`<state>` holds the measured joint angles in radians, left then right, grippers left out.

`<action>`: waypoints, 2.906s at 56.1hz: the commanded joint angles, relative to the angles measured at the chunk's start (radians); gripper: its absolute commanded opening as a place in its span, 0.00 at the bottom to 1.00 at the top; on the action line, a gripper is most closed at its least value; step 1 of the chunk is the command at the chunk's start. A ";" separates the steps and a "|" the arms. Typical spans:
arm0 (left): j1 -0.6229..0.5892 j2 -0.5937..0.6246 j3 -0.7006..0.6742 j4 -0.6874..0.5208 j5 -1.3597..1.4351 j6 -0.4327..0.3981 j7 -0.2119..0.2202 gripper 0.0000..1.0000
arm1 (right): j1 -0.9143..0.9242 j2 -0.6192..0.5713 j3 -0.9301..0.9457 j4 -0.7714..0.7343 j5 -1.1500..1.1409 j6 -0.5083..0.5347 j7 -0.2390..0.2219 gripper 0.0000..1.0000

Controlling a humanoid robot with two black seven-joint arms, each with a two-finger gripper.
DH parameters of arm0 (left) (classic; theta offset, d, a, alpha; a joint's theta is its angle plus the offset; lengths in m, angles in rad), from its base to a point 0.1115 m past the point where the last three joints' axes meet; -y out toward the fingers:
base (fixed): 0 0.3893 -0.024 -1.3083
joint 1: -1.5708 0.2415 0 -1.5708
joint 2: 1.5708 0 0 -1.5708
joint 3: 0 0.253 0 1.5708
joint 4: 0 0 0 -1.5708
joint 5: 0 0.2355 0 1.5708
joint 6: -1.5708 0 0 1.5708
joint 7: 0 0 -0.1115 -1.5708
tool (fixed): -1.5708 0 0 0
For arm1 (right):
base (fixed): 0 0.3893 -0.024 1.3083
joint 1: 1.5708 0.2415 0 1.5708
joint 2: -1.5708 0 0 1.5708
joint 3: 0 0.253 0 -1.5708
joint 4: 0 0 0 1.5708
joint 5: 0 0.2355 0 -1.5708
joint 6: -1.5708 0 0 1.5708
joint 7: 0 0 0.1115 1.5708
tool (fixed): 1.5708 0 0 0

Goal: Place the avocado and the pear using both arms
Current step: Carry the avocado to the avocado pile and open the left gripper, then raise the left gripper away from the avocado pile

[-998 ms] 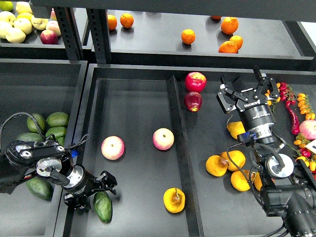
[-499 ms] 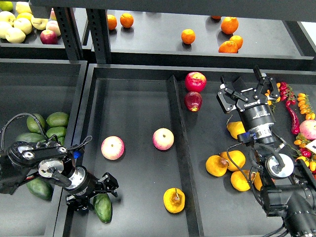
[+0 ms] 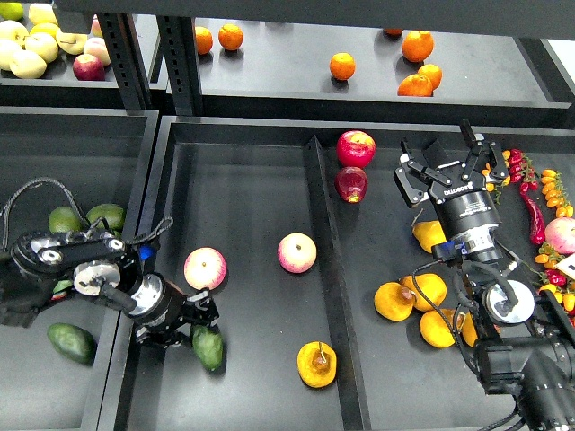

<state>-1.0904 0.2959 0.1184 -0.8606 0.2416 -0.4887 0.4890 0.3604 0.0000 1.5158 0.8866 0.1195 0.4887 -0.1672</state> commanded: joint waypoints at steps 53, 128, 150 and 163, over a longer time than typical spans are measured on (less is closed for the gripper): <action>0.127 0.468 -0.048 0.017 0.022 0.000 0.000 0.50 | -0.015 0.000 -0.014 0.015 -0.003 0.000 -0.002 1.00; 0.158 0.361 -0.503 0.032 -0.097 0.000 0.000 1.00 | -0.018 0.000 -0.083 0.098 -0.107 0.000 -0.322 1.00; 0.346 0.100 -1.213 -0.035 -0.231 0.101 0.000 1.00 | -0.018 0.000 -0.071 0.098 -0.107 0.000 -0.322 1.00; 0.461 -0.061 -1.399 -0.110 -0.231 0.153 0.000 1.00 | -0.018 0.000 -0.066 0.098 -0.104 0.000 -0.322 1.00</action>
<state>-0.6817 0.3022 -1.2162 -0.9301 0.0106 -0.3580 0.4887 0.3415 0.0000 1.4468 0.9847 0.0124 0.4887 -0.4887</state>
